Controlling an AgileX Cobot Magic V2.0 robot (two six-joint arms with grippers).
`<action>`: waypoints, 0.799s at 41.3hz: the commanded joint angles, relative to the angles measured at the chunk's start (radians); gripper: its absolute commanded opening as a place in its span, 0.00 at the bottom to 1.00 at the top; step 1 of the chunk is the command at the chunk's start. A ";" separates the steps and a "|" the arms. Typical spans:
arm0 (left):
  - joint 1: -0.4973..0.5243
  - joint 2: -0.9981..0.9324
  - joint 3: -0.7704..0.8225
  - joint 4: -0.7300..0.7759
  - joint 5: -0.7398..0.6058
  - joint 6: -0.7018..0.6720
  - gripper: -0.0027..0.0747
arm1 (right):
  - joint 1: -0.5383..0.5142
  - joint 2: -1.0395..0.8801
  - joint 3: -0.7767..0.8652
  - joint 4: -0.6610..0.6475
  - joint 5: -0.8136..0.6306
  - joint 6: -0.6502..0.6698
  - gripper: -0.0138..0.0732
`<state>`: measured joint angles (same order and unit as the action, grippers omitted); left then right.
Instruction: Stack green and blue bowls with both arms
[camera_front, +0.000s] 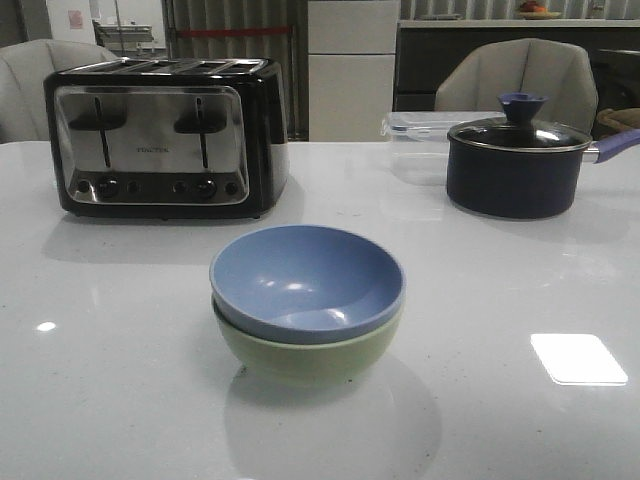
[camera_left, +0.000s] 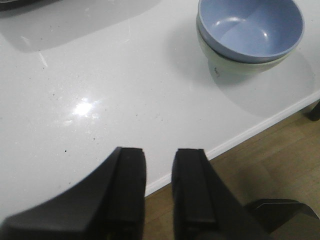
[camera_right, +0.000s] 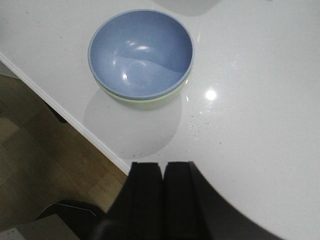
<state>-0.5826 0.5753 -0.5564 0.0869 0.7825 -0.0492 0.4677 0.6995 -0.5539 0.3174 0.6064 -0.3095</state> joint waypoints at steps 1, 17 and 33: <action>-0.007 0.001 -0.029 0.004 -0.085 -0.008 0.18 | 0.000 -0.001 -0.027 0.002 -0.071 -0.011 0.23; -0.007 0.001 -0.029 0.004 -0.085 -0.008 0.15 | 0.000 -0.001 -0.027 0.002 -0.071 -0.011 0.22; 0.035 -0.075 0.016 -0.005 -0.122 -0.008 0.15 | 0.000 -0.001 -0.027 0.002 -0.071 -0.011 0.22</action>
<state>-0.5732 0.5352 -0.5328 0.0829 0.7455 -0.0492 0.4677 0.6995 -0.5539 0.3174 0.6064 -0.3095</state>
